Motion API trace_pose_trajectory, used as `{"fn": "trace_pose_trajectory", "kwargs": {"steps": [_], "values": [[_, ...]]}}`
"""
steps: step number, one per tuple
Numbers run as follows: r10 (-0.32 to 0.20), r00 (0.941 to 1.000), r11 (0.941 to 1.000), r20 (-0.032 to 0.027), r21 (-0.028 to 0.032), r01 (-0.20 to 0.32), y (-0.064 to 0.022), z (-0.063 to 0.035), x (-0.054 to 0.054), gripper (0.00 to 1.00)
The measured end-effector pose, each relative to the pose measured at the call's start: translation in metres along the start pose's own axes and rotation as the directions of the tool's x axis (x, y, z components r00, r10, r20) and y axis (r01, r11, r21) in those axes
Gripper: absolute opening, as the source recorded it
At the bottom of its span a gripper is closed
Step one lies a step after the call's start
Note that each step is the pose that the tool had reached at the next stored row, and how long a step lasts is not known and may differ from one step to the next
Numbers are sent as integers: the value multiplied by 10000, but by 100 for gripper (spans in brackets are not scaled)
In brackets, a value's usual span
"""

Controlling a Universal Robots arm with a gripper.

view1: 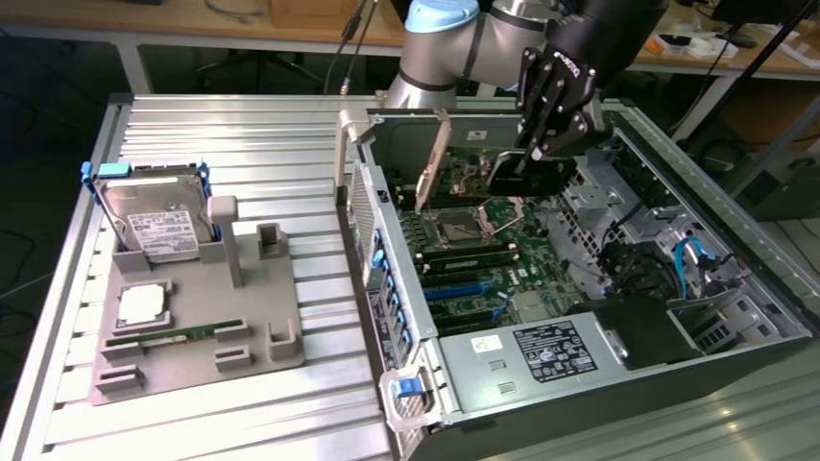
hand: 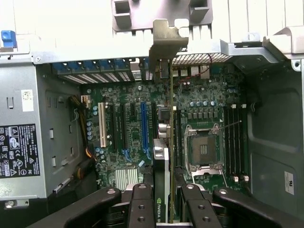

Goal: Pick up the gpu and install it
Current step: 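Insert the gpu into the slot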

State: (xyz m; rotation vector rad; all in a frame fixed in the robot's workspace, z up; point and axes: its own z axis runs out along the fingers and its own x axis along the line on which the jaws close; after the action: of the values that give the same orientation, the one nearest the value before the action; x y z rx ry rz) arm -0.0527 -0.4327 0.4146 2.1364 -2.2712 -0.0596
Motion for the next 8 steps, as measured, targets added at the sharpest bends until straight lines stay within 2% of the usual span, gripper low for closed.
{"fn": "trace_pose_trajectory", "kwargs": {"steps": [8], "values": [[-71, 10000, 10000, -3, 0, 71, -27, 62, 33, 27]]}}
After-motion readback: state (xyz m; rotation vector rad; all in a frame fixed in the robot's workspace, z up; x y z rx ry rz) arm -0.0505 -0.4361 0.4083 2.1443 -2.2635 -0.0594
